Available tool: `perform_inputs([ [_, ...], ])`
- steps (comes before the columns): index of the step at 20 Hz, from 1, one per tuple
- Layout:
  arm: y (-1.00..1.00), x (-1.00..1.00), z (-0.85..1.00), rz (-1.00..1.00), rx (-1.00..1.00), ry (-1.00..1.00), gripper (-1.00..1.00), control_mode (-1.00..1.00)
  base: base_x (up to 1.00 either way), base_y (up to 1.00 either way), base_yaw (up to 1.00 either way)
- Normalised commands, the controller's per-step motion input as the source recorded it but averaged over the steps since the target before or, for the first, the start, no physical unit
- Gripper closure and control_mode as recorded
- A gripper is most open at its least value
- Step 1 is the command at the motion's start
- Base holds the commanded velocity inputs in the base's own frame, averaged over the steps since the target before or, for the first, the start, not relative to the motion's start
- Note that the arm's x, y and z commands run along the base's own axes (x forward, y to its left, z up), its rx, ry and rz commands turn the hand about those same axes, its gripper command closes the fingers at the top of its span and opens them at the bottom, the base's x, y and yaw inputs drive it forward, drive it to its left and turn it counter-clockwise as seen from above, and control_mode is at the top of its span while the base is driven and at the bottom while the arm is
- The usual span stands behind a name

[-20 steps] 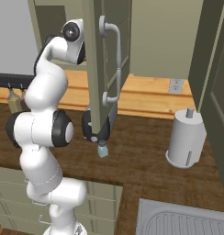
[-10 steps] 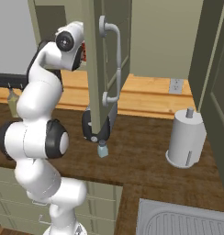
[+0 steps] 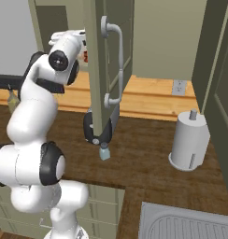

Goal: Put the shaker and condiment bottle from the counter next to their counterparts in the cabinet.

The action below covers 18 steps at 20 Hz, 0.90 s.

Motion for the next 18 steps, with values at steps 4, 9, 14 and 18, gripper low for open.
perform_inputs([
  [4, -0.11, -0.83, 0.00, -0.11, 0.03, -0.11, -1.00, -1.00, 0.00, 0.00, 0.00],
  [9, -0.05, -0.75, -0.02, -0.23, 0.05, -0.04, -1.00, -1.00, 0.00, 0.00, 0.00],
  [14, 0.06, -0.43, -0.07, -0.20, 0.11, 0.00, -1.00, -1.00, 0.00, 0.00, 0.00],
  [18, 0.63, -0.28, -0.10, 0.00, 0.07, 0.00, -1.00, -1.00, 0.00, 0.00, 0.00],
])
